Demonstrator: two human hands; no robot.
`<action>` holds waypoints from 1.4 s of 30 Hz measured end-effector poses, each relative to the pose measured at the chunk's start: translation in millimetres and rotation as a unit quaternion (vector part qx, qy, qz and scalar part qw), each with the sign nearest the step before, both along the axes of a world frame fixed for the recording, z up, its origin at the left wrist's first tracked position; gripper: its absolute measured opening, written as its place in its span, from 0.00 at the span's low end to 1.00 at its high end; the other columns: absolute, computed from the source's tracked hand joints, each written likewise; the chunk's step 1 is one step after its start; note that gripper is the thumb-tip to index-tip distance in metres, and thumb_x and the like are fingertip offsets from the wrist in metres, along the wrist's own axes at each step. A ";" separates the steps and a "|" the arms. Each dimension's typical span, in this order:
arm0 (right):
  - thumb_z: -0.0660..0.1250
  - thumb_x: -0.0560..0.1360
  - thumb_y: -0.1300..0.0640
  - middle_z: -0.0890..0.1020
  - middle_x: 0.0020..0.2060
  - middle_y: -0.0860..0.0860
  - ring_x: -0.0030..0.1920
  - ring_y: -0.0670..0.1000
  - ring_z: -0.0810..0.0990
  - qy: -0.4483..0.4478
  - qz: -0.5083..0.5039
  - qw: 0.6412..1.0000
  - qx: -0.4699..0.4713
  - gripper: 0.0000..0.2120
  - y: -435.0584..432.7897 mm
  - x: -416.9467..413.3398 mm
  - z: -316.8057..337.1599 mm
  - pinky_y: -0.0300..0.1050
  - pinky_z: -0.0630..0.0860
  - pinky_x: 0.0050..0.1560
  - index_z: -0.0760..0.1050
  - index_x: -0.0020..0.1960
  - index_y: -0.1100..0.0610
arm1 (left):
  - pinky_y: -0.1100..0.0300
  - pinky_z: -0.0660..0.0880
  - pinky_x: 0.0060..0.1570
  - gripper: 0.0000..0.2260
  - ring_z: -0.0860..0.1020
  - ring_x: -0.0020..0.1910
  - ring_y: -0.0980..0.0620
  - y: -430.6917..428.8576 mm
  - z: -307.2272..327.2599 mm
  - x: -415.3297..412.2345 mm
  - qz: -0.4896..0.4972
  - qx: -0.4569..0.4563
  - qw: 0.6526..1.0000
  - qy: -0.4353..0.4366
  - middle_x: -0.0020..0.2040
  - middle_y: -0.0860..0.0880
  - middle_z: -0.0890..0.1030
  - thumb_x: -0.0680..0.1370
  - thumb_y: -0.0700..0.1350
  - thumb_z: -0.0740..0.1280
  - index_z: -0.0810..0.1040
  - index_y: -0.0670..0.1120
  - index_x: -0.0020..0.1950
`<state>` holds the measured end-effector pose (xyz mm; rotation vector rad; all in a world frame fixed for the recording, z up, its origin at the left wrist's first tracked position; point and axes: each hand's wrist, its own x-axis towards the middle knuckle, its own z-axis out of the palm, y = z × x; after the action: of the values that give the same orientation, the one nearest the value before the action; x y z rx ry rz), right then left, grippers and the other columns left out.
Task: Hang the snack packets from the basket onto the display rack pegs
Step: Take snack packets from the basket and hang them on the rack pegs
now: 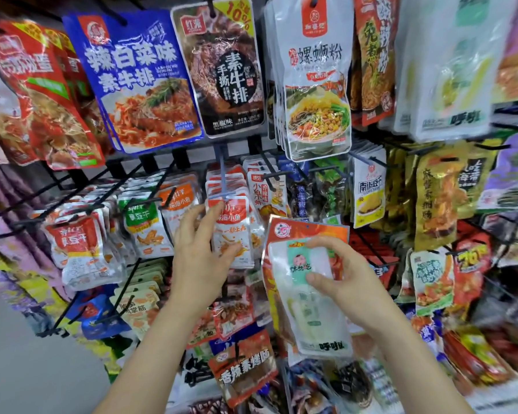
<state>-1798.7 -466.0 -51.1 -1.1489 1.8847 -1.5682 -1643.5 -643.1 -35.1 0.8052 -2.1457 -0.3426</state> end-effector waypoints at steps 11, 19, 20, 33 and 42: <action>0.76 0.67 0.67 0.81 0.56 0.43 0.51 0.47 0.84 -0.115 -0.039 0.987 -0.105 0.33 23.0 5.1 3.6 0.50 0.83 0.46 0.73 0.63 0.40 | 0.65 0.58 0.66 0.23 0.68 0.64 0.49 36.7 -4.8 9.7 0.012 -0.080 0.996 0.048 0.65 0.47 0.71 0.74 0.47 0.73 0.72 0.48 0.67; 0.77 0.61 0.51 0.84 0.35 0.44 0.35 0.42 0.79 0.004 -0.083 0.989 -0.119 0.07 48.1 10.9 22.5 0.35 0.74 0.38 0.82 0.38 0.46 | 0.69 0.68 0.47 0.18 0.72 0.49 0.61 88.8 18.4 -27.7 -0.190 0.006 0.981 0.028 0.47 0.62 0.71 0.72 0.63 0.66 0.74 0.63 0.61; 0.77 0.61 0.49 0.82 0.31 0.45 0.31 0.43 0.76 0.007 -0.093 0.987 -0.129 0.06 53.7 10.4 25.3 0.36 0.72 0.33 0.81 0.36 0.45 | 0.68 0.68 0.46 0.18 0.73 0.47 0.60 90.8 23.1 -32.3 -0.195 0.020 0.980 0.038 0.46 0.61 0.71 0.70 0.63 0.69 0.75 0.63 0.58; 0.74 0.68 0.41 0.73 0.25 0.53 0.26 0.44 0.66 0.097 -0.183 0.956 -0.208 0.19 115.4 -57.8 77.4 0.35 0.60 0.27 0.79 0.33 0.58 | 0.61 0.70 0.36 0.12 0.74 0.36 0.56 152.0 116.2 -107.7 -0.327 0.205 0.906 0.171 0.40 0.53 0.78 0.61 0.58 0.75 0.82 0.50 0.33; 0.64 0.73 0.33 0.75 0.33 0.71 0.28 0.56 0.67 0.152 -0.092 0.965 -0.191 0.39 135.2 -154.9 149.1 0.42 0.61 0.37 0.72 0.41 0.74 | 0.61 0.76 0.39 0.04 0.79 0.36 0.58 172.8 197.9 -218.8 -0.306 0.165 0.904 0.249 0.37 0.53 0.83 0.74 0.46 0.73 0.82 0.47 0.45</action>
<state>-1953.6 -330.9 98.0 -1.4854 1.9792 -2.0208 -1862.3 -470.3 162.8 0.1474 -1.8117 -1.1326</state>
